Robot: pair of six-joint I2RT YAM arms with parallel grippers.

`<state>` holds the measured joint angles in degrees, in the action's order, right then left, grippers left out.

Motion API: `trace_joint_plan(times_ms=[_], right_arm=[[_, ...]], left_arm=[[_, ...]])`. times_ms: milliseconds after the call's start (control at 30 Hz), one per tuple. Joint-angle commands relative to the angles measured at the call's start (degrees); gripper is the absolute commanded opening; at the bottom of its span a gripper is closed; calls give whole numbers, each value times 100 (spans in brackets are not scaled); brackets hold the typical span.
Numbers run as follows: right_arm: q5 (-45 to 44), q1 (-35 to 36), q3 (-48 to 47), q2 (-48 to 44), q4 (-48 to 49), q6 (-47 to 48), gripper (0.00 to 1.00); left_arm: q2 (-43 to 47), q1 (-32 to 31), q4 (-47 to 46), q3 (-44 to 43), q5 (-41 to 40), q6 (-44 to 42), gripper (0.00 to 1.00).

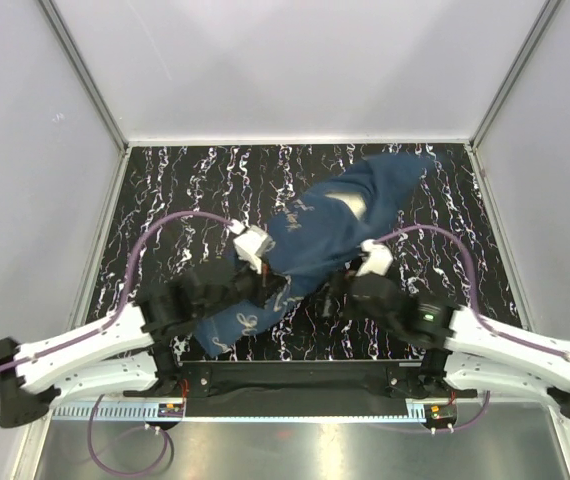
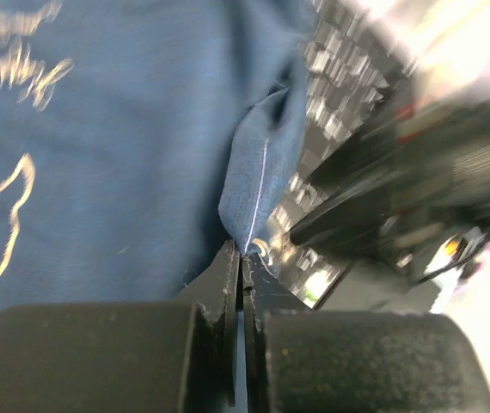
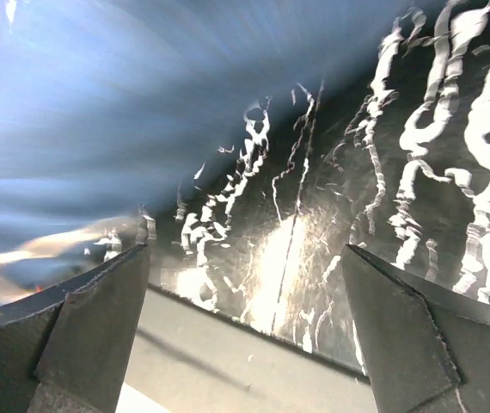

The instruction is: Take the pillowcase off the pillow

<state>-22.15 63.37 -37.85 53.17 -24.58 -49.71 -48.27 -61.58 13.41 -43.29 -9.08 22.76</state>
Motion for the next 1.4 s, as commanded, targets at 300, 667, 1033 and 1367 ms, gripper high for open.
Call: trace_joint_plan(times_ms=[300,667,1033,1367], right_arm=[[-2249,105,-1480,-1162,-2825,172,100],[-1496,-1177,-1137,-88,-885,1279,100],[-158,-2987,-1621,1160,-3,2501,100],[440,-3533,-1814,1863,445,2906,100]], left_arm=[[-1210,-1022,-1218,716,-120,167,0],[-939,-1971,-717,1051,-1139,396,52],[-701,-2174,-331,-38,-2323,-184,99],[-2265,-1295,998,-638,-3733,1511,99]])
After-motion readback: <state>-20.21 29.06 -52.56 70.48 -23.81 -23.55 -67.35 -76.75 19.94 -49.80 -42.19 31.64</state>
